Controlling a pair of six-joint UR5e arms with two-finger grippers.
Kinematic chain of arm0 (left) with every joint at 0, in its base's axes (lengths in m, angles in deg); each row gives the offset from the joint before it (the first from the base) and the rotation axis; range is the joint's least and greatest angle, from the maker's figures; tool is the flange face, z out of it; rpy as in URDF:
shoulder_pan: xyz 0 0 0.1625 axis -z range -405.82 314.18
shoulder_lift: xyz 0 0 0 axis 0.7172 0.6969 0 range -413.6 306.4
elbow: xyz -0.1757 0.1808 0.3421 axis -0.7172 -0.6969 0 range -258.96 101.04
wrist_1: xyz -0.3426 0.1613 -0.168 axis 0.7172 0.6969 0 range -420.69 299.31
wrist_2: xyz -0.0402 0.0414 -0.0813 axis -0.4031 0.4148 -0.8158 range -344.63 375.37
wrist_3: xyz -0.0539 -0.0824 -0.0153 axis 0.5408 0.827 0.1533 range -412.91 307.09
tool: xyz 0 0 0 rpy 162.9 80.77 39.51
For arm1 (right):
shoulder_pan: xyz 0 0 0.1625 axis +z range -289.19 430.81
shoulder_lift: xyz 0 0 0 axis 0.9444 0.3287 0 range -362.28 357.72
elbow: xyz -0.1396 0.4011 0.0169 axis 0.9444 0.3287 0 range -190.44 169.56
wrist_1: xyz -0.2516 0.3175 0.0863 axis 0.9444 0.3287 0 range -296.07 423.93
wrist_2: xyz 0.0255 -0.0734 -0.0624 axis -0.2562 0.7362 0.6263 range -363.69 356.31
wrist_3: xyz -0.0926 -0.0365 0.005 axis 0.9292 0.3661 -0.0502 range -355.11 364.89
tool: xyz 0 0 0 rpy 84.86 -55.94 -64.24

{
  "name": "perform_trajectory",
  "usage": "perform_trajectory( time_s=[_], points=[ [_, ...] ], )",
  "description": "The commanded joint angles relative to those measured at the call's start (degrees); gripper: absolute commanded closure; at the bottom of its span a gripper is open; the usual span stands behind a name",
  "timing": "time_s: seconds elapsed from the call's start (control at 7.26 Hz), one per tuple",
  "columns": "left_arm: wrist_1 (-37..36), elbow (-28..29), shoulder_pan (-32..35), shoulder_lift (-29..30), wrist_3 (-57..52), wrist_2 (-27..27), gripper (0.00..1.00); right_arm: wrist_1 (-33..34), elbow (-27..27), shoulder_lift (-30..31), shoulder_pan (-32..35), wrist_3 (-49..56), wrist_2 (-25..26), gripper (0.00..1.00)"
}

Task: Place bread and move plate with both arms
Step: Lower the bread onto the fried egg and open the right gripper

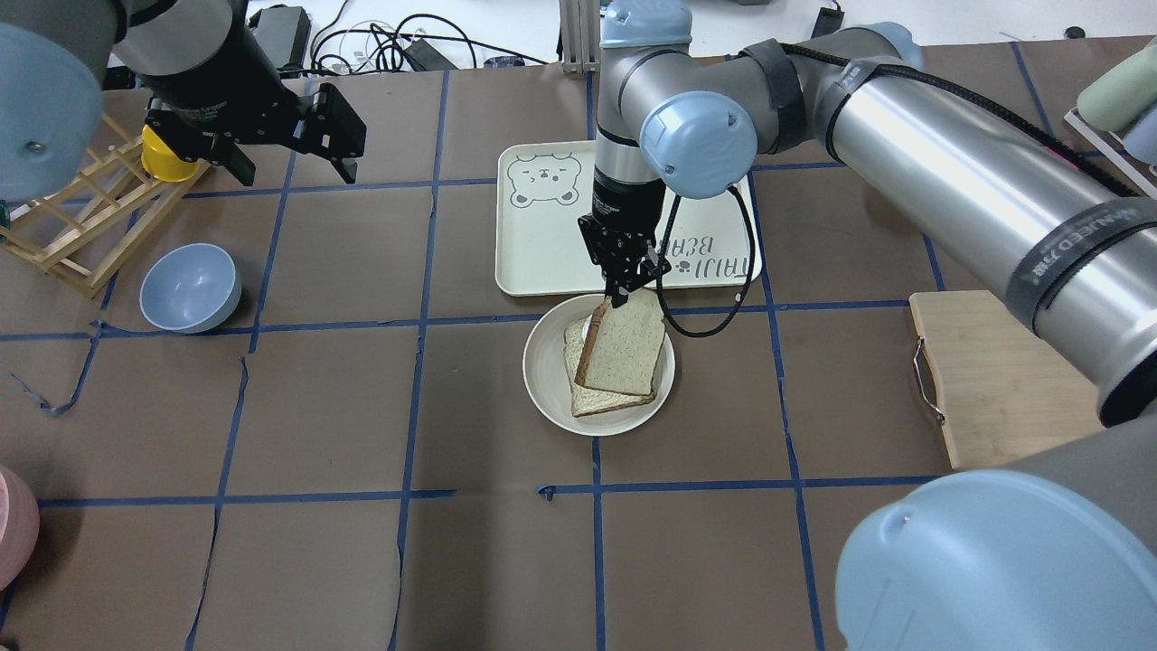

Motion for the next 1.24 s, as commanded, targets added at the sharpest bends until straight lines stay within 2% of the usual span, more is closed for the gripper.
perform_trajectory(
  time_s=[0.0,0.14,0.28,0.55,0.69,0.83,0.96,1.1],
  points=[
    [0.0,0.0,0.0,0.0,0.0,-0.07,0.0,5.0,-0.22,-0.94,0.03,0.43,-0.11,0.66],
    [0.0,0.0,0.0,0.0,0.0,-0.16,0.0,5.37,-0.31,-1.03,0.03,1.13,-0.11,0.51],
    [0.0,0.0,0.0,0.0,0.0,-0.25,0.0,5.37,-0.31,-1.38,0.03,2.62,-0.11,0.46],
    [0.0,0.0,0.0,0.0,0.0,-0.25,0.0,5.29,-0.92,-1.13,0.37,2.54,-0.12,0.29],
    [0.0,0.0,0.0,0.0,0.0,-0.25,0.0,5.29,-0.84,-0.6,0.46,4.28,0.84,0.25],
    [0.0,0.08,0.0,0.0,0.0,-0.25,0.0,5.55,-1.1,1.49,0.03,10.83,2.94,0.06],
    [0.0,0.09,0.0,0.0,0.0,-0.16,0.0,6.85,-1.27,4.3,-1.54,23.16,6.27,0.0],
    [0.0,0.09,0.0,0.0,0.0,-0.16,0.0,6.26,-1.45,7.37,-4.95,33.81,7.17,0.0]
  ],
)
